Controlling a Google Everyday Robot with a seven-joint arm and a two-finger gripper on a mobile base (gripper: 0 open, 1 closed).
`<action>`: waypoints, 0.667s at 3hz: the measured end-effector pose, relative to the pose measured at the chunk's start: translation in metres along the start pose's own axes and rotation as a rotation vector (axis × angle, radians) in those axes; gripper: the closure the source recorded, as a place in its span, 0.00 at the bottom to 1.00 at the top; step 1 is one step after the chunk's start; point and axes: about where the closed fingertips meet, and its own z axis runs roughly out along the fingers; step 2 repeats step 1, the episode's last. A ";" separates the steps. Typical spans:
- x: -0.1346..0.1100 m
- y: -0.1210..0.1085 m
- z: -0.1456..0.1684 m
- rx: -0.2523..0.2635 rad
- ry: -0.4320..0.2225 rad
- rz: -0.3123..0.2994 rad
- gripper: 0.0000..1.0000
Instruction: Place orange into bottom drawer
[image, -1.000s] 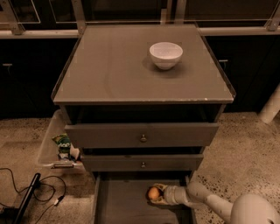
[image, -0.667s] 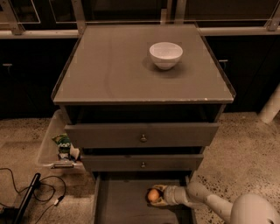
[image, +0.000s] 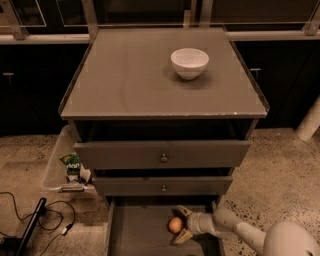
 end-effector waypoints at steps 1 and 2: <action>0.000 0.000 0.000 0.000 0.000 0.000 0.00; 0.000 0.000 0.000 0.000 0.000 0.000 0.00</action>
Offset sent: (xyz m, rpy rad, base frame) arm 0.0000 0.0000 0.0000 0.0000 0.0000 0.0000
